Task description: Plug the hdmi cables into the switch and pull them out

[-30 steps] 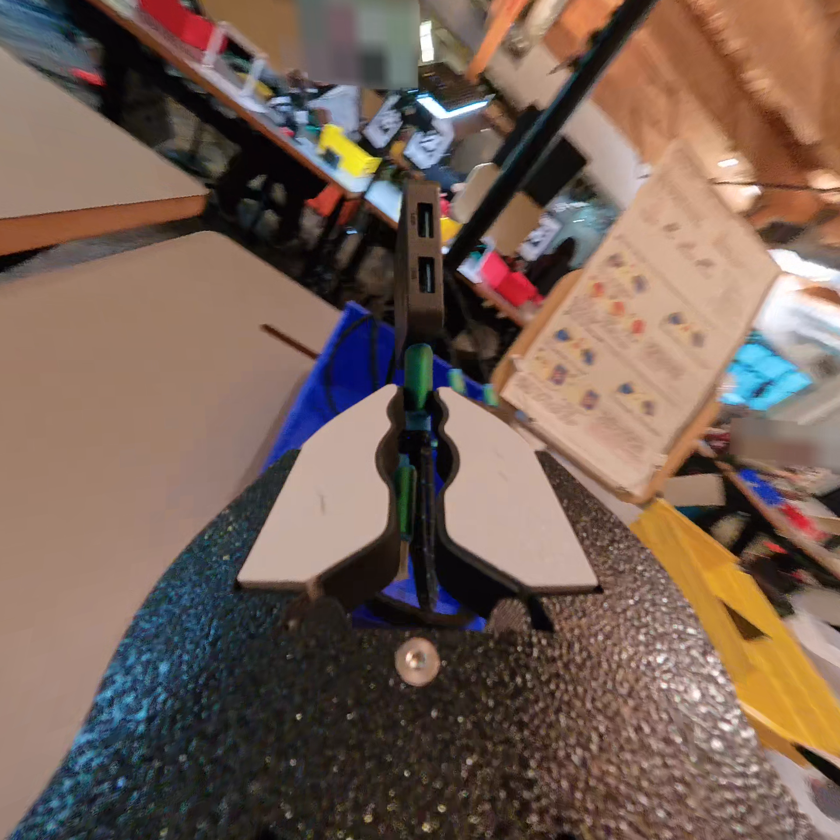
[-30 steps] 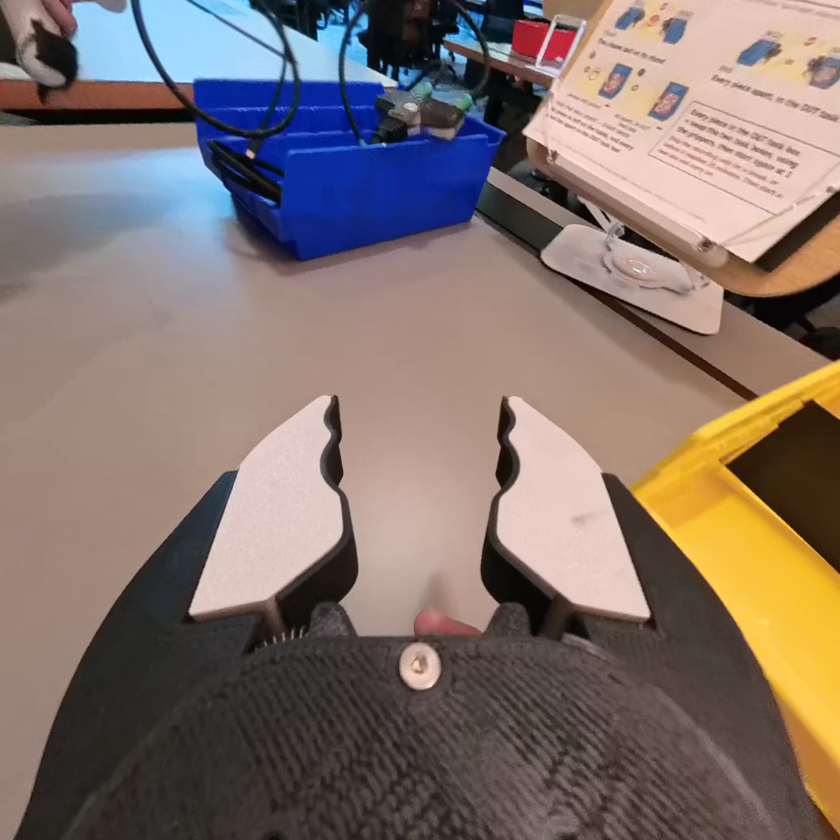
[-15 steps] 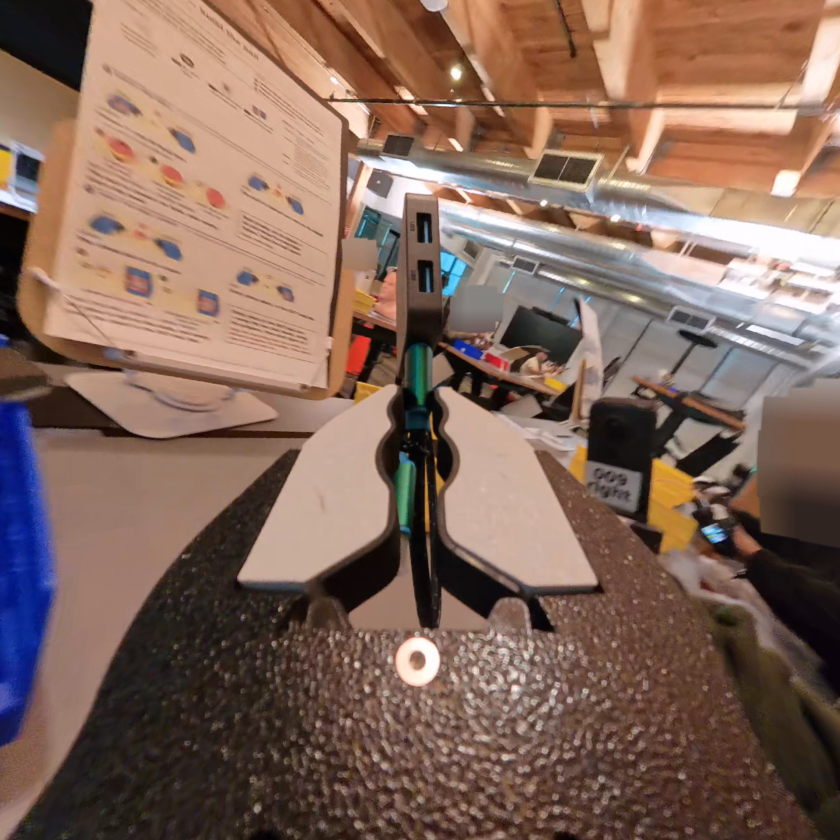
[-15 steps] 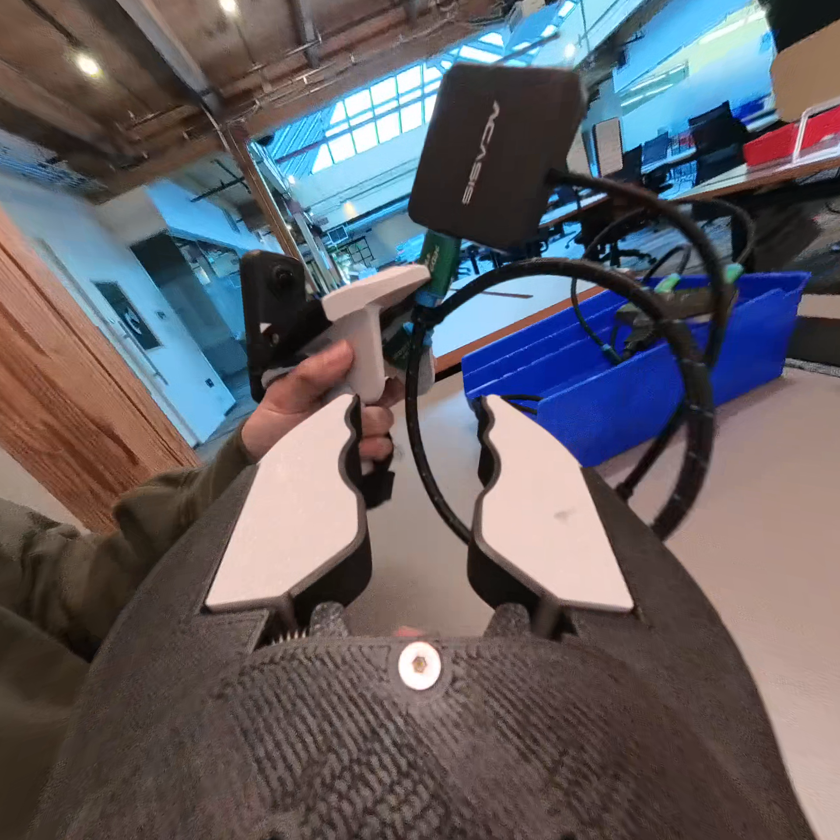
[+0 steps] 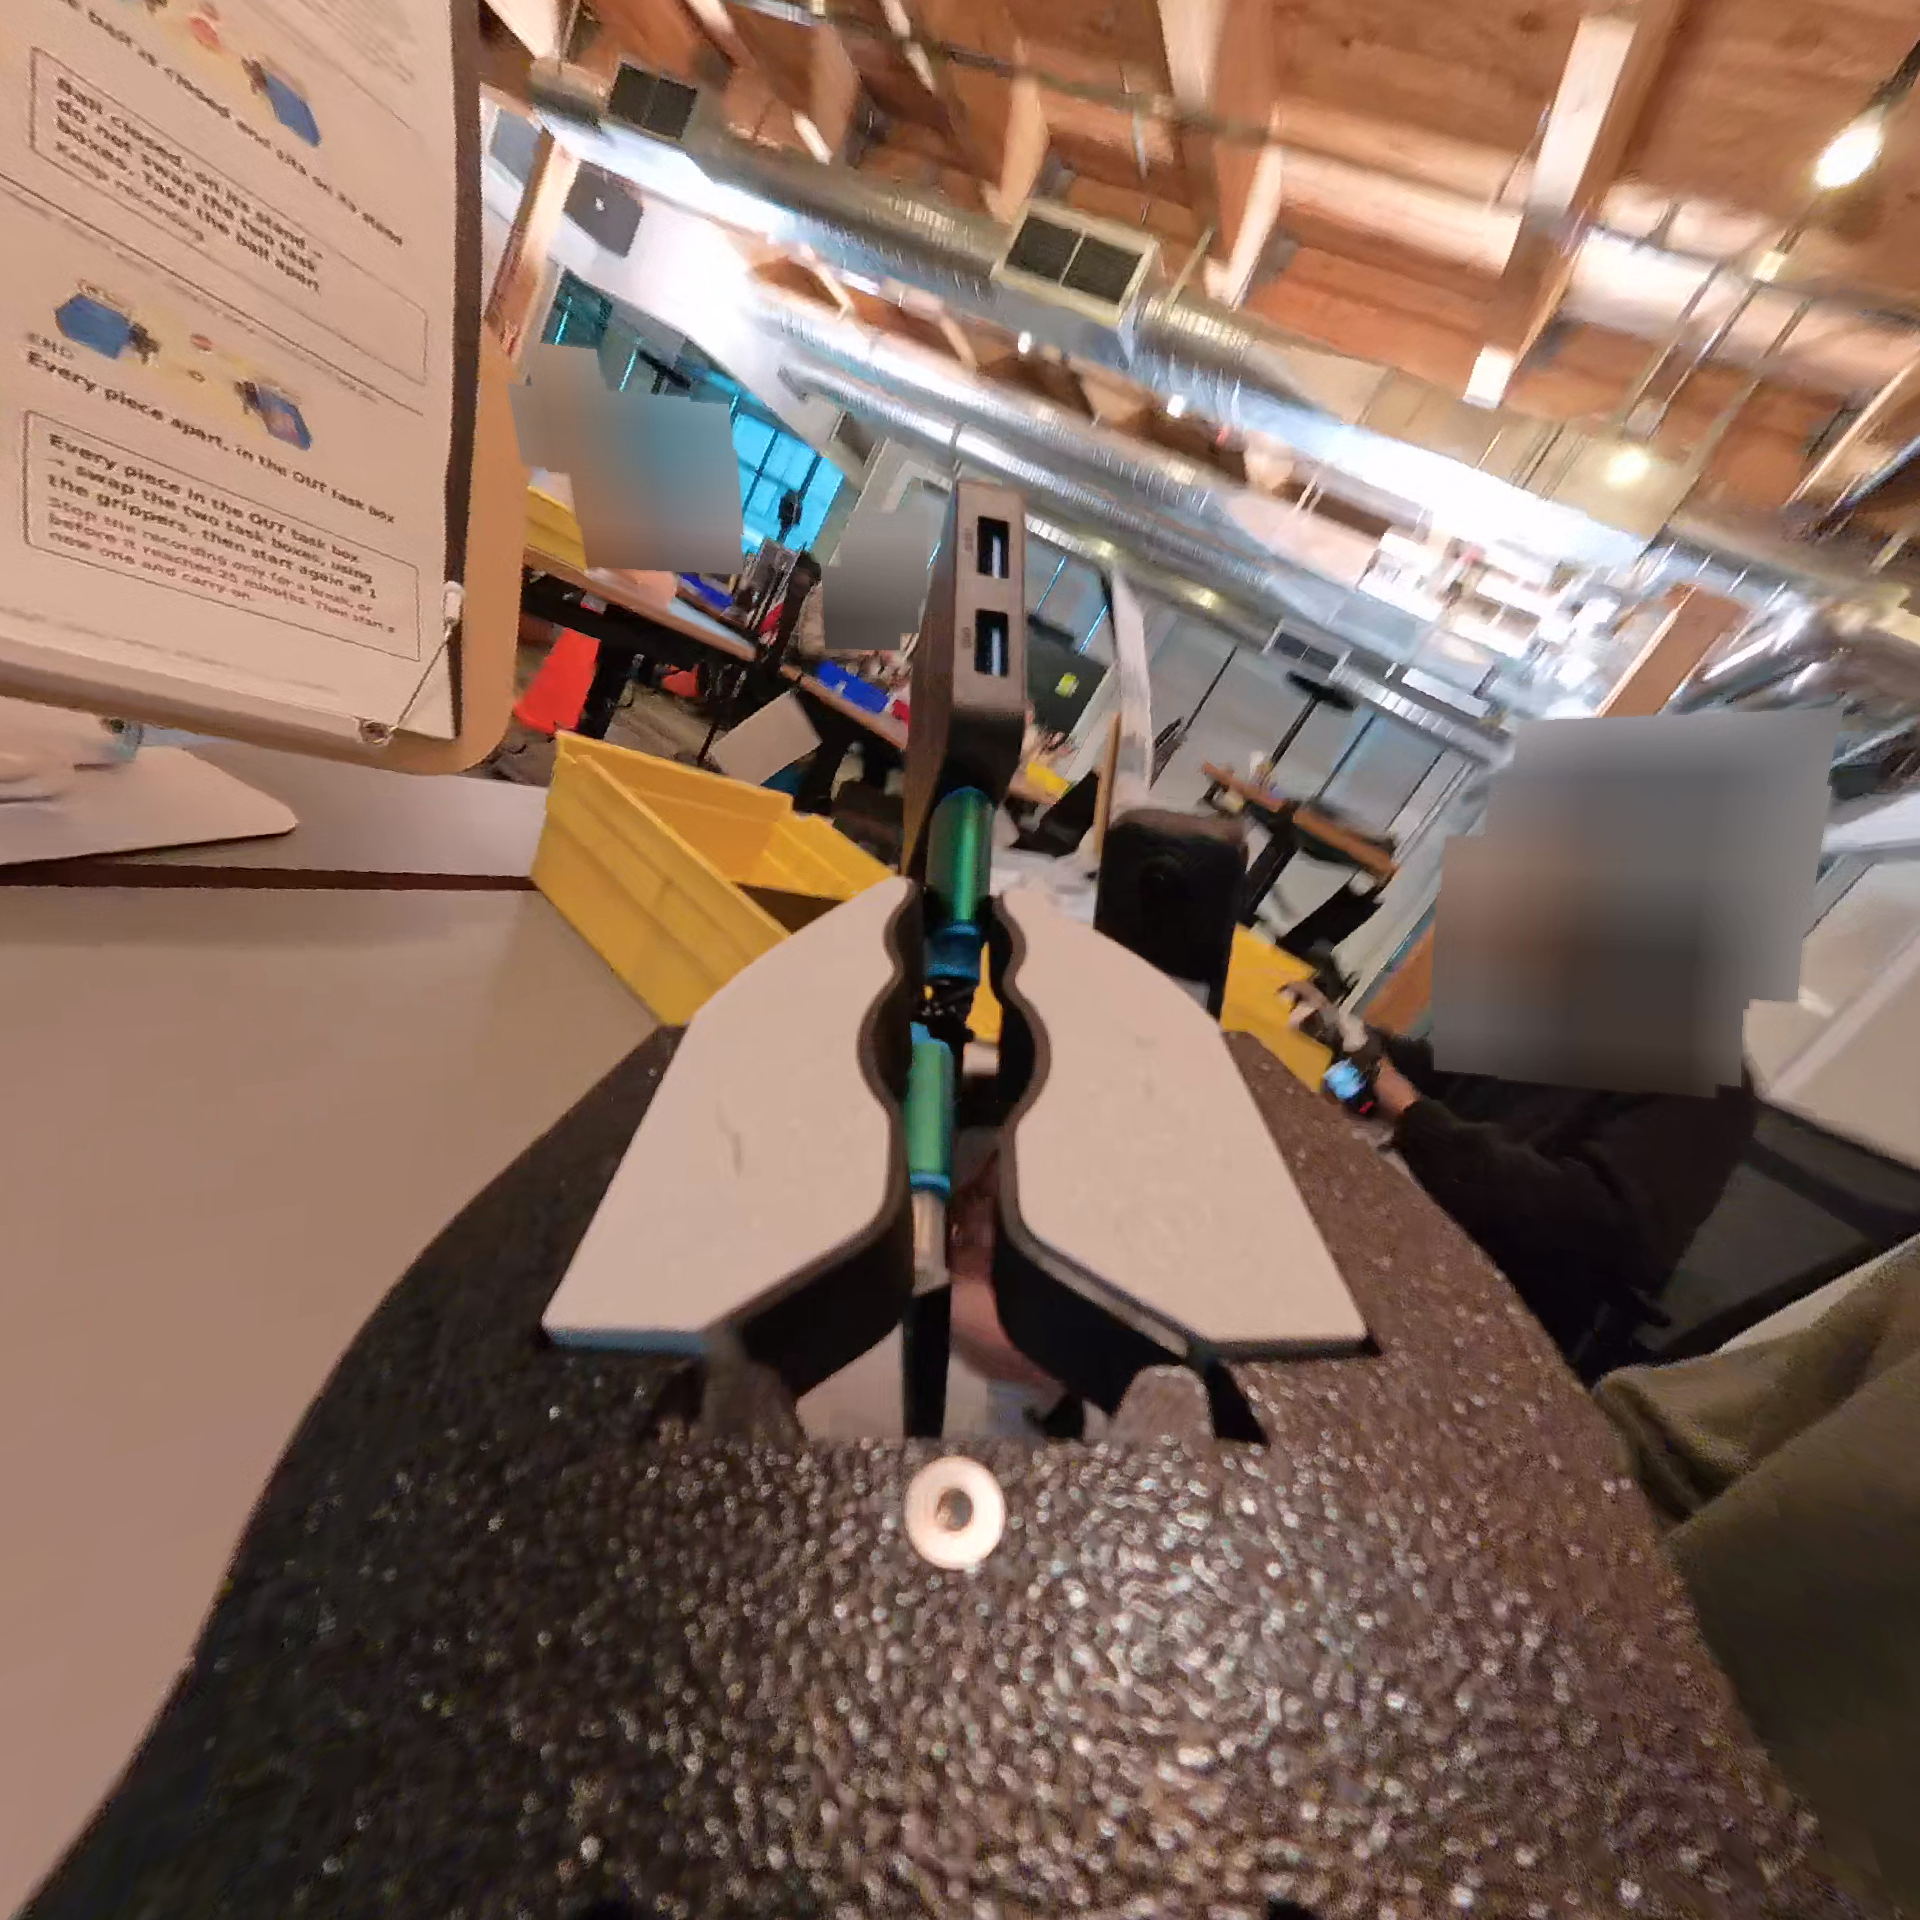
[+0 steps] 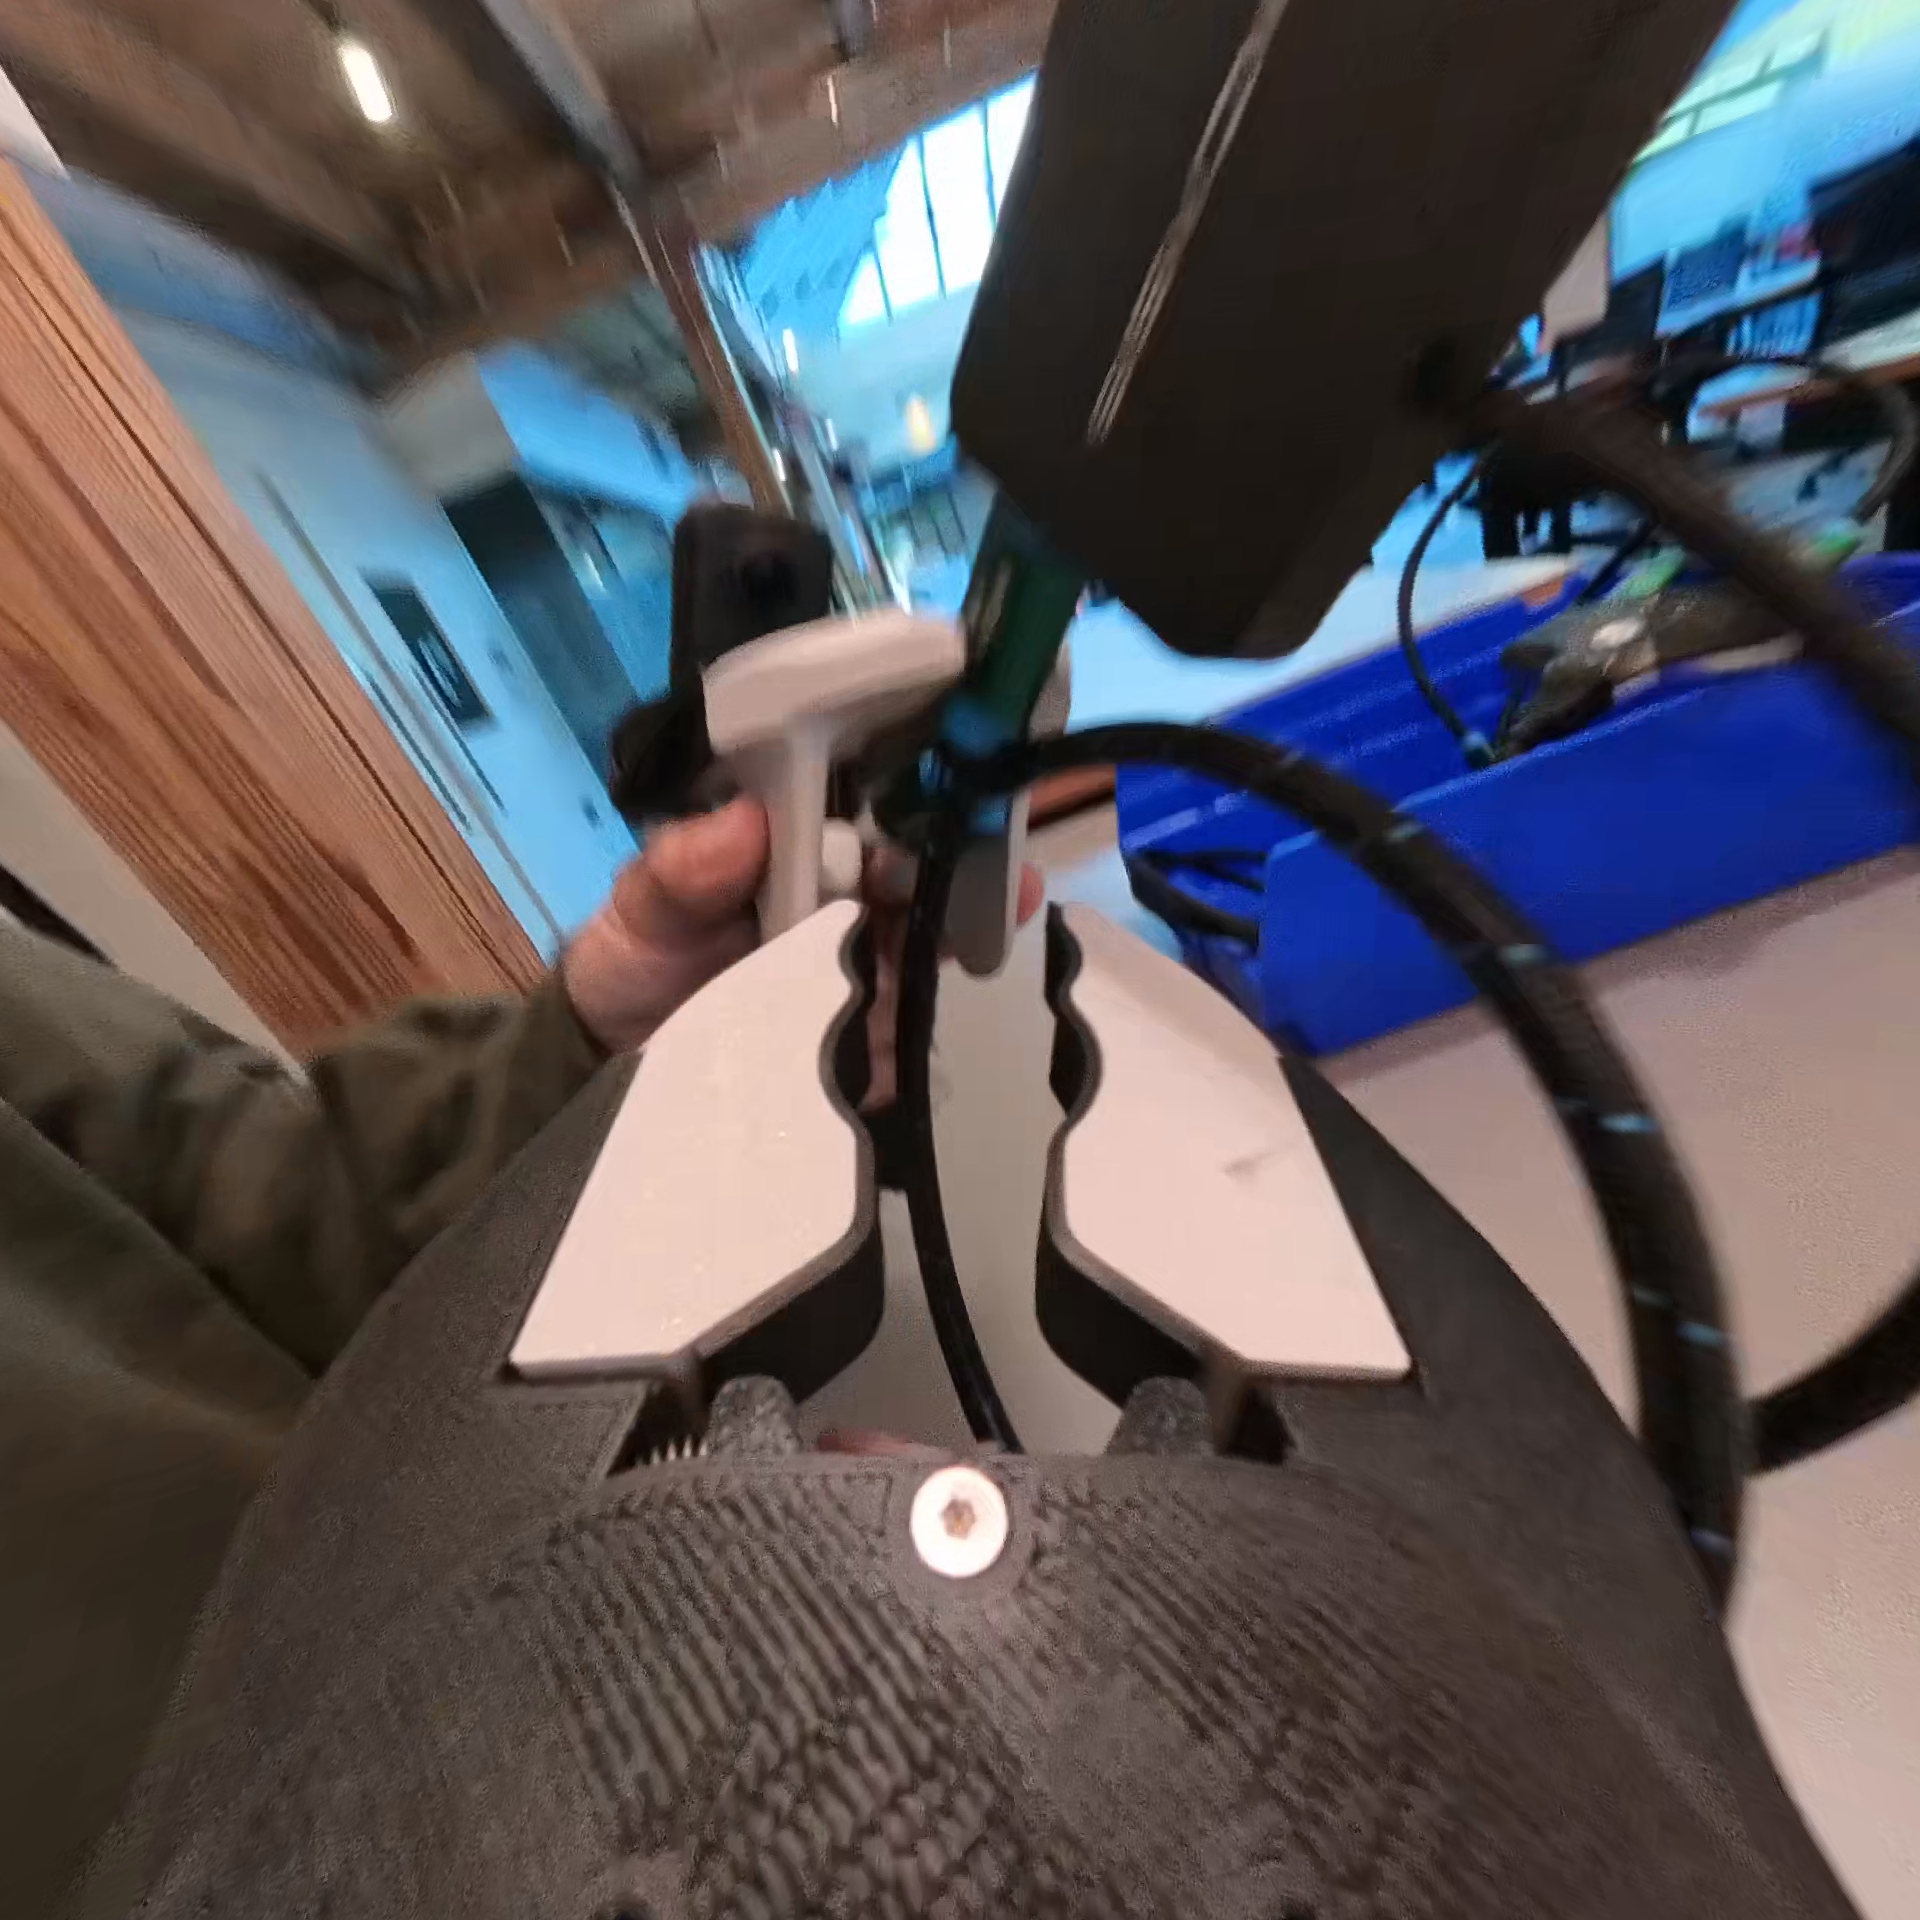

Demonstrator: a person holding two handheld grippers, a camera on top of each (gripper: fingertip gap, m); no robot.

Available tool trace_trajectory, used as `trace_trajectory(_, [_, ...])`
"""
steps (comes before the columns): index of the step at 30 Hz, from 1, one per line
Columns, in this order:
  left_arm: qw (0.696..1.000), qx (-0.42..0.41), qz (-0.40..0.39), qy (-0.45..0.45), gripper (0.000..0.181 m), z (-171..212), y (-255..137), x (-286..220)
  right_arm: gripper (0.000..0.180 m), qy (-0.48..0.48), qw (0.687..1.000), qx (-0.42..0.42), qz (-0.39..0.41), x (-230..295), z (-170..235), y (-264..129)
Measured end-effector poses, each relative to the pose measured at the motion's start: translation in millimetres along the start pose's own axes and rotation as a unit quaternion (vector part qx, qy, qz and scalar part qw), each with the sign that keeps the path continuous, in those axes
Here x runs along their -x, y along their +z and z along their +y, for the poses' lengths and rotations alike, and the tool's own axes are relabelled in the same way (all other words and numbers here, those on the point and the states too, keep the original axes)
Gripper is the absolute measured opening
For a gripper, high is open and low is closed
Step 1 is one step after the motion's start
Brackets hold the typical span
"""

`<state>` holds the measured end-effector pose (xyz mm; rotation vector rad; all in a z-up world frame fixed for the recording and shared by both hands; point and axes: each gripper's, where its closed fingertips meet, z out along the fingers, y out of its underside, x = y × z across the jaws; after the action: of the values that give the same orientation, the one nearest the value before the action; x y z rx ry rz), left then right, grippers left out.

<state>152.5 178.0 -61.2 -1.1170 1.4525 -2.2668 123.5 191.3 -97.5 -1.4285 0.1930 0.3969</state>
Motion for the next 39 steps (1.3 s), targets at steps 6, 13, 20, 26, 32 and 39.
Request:
trace_trajectory(6, [0.999, 0.017, 0.025, 0.037, 0.01, 13, 6, -9, 0.033, 0.077, 0.992, -0.102, -0.001, -8, -27, -17])
trace_trajectory(13, [0.998, -0.003, 0.053, 0.025, 0.01, 12, 4, -16, 0.047, 0.101, 0.978, -0.18, -0.025, -2, -47, -32])
trace_trajectory(20, [0.995, 0.007, 0.092, 0.041, 0.011, 25, 7, -29, 0.042, 0.197, 0.923, -0.328, -0.053, -13, -74, -50])
trace_trajectory(26, [0.993, 0.027, 0.076, 0.086, 0.011, 36, 1, -21, 0.023, 0.134, 0.97, -0.198, -0.034, -7, -60, -42])
trace_trajectory(32, [0.903, 0.187, -0.005, 0.385, 0.055, 34, -22, 6, 0.023, 0.11, 0.99, 0.078, -0.039, 1, -12, -59])
trace_trajectory(39, [0.788, 0.339, 0.131, 0.497, 0.081, 75, -22, -19, 0.024, 0.1, 0.96, 0.251, -0.071, 8, 26, -75])
